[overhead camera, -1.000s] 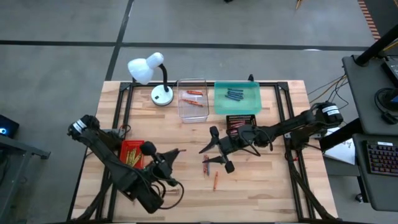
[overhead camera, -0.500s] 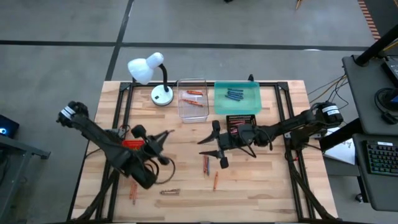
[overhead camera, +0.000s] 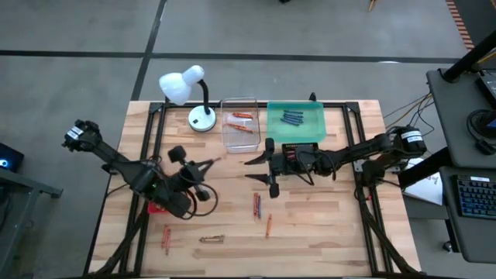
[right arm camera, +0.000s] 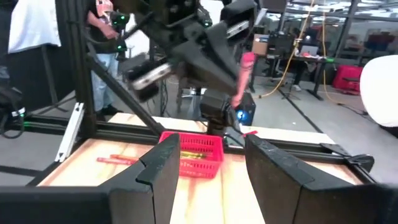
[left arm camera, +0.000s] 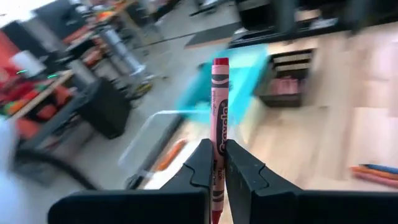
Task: Sort crayons
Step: Put the red crayon into the black bin
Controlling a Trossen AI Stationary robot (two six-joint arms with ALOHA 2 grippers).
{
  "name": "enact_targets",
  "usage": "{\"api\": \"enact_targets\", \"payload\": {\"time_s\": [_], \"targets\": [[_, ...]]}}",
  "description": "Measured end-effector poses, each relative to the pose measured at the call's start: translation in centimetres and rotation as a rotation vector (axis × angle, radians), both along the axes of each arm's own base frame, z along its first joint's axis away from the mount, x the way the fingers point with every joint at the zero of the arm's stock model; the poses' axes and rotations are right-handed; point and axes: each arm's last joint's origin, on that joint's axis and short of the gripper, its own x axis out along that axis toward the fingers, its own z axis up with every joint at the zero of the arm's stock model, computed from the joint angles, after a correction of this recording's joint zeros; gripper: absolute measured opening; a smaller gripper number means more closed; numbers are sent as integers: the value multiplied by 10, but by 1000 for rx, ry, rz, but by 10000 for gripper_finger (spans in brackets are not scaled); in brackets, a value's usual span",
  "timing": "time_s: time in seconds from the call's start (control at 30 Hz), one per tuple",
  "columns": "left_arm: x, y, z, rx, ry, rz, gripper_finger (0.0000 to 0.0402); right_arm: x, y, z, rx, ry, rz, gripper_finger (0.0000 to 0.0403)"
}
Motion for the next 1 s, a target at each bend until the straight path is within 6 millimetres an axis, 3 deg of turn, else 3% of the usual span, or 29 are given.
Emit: {"api": "enact_targets", "payload": {"time_s": [0.2, 0.33, 0.67, 1.0], "targets": [[18, -12, -5, -20, -42, -218, 0, 1, 2, 3, -11, -10, 25, 171], [22, -15, -21, -38, -135, -280, 0, 1, 2, 3, -17, -11, 48, 171], [23, -13, -59, -117, -426, -279, 0, 1, 3, 5, -20, -31, 83, 171], [45, -13, -75, -40, -561, -325, 0, 0, 4, 8, -18, -65, 102, 171]]}}
